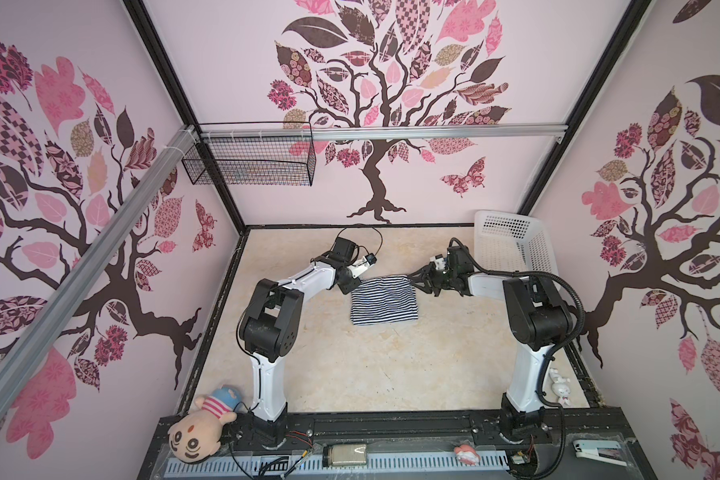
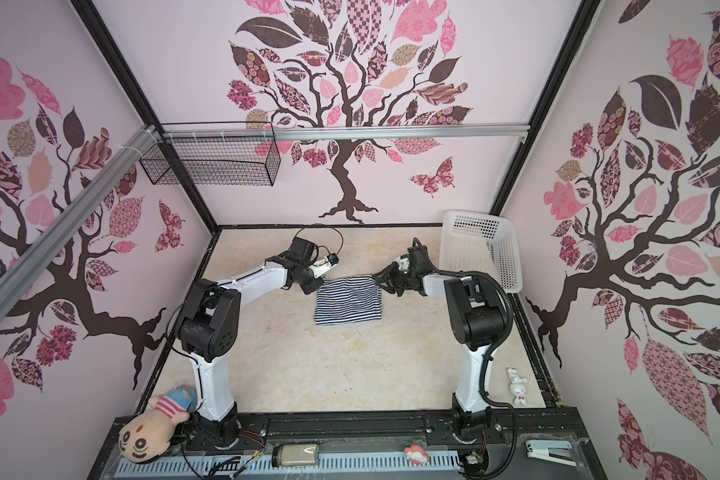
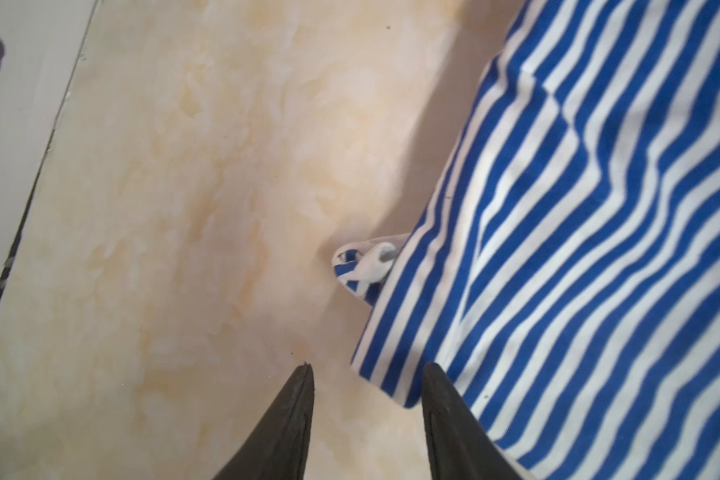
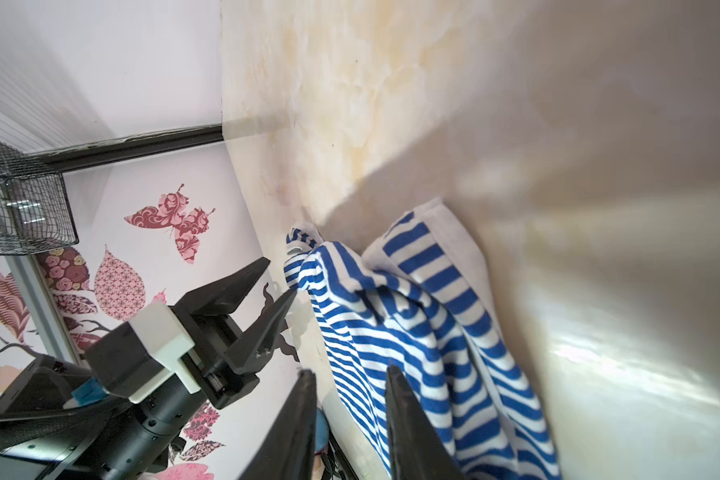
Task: Fold and stack the tank tops
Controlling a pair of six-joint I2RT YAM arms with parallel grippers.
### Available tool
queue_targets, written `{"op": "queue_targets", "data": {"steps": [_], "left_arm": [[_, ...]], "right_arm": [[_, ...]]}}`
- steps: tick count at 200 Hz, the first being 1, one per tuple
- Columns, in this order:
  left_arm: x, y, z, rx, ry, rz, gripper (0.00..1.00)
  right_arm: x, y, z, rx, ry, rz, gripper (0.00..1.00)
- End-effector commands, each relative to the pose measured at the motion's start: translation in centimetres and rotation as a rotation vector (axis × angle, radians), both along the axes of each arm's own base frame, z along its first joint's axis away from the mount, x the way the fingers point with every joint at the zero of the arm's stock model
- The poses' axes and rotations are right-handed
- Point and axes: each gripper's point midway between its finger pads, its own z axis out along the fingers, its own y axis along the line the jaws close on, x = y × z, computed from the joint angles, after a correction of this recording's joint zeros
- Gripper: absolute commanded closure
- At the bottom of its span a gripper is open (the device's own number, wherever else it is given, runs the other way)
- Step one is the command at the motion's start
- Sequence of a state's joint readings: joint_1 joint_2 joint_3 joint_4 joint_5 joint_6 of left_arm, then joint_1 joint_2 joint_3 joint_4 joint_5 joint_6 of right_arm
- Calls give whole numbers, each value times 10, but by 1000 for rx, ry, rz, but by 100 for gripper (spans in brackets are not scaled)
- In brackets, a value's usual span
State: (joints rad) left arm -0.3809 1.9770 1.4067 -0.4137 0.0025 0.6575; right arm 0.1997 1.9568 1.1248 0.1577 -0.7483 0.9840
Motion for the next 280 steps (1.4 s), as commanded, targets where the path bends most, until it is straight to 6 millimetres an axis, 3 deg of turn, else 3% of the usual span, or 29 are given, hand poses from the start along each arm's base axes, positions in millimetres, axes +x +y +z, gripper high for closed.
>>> {"op": "queue_targets", "data": {"steps": [1,23,38,80,114,134,155,231,243,254,280], "left_arm": [[9,9,42,-65,-101,74,53],[-5,0,58,-151,-88,62,52],[-12,-7,56,-194,-49,48,52],[-17,-24,25,-229,115,9,57],[-14,-28,5,-217,182,9,62],[-10,-26,-7,-193,195,18,62],[0,-22,-22,-148,206,48,61],[26,-4,-48,-41,216,179,57],[28,1,-52,-12,228,195,57],[29,4,-50,8,227,206,57],[22,0,-14,-76,147,194,57]], "right_arm": [[-4,-10,38,-100,-106,-5,57],[-11,-1,54,-161,-176,34,54],[-12,11,49,-146,-173,76,59],[-2,31,22,-109,-147,115,81],[6,44,-5,-103,-98,136,87],[12,39,-24,-121,-64,110,89],[20,19,-44,-120,-9,9,88],[23,-5,-81,-157,101,-80,84],[21,-5,-81,-152,106,-75,81],[20,3,-69,-125,69,-46,75],[5,13,-31,-153,-24,23,61]]}}
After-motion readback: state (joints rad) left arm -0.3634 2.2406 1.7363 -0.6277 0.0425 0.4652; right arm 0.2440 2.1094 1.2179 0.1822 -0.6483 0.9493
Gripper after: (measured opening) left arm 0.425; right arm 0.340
